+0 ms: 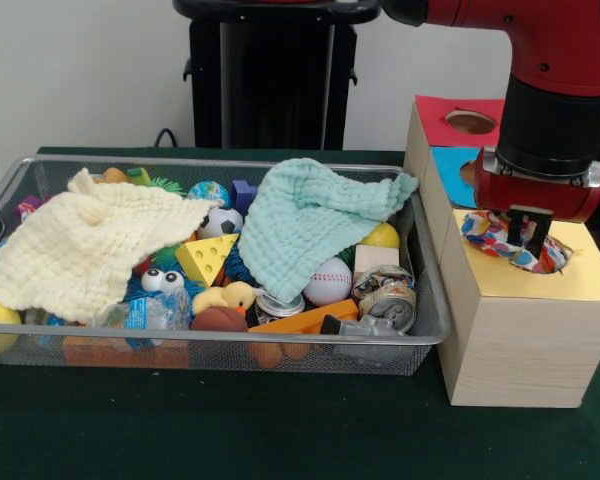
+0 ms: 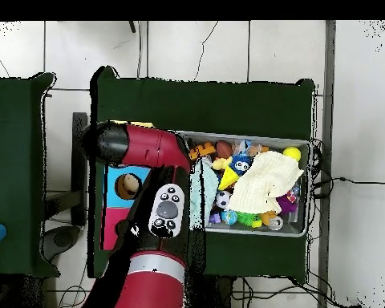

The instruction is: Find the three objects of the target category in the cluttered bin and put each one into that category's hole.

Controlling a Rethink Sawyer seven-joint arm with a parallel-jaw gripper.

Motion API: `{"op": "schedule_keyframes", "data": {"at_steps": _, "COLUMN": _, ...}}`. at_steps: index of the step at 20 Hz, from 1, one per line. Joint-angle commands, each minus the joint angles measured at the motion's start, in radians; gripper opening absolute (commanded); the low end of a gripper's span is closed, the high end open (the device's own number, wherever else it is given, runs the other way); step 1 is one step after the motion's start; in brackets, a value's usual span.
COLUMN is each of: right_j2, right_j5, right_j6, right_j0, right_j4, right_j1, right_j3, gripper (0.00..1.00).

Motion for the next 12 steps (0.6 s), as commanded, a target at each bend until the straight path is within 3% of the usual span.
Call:
{"op": "schedule_keyframes", "data": {"at_steps": 1, "right_j2": 0.019, "right_j5": 0.066, "right_j6": 0.200, "right_j0": -0.015, "right_j4": 0.001, "right_j1": -0.029, "right_j3": 0.117, "gripper": 0.00}}
{"op": "schedule_keyframes", "data": {"at_steps": 12, "right_j2": 0.048, "right_j5": 0.126, "right_j6": 0.208, "right_j0": -0.027, "right_j4": 0.034, "right_j1": -0.069, "right_j3": 0.120, "gripper": 0.00}}
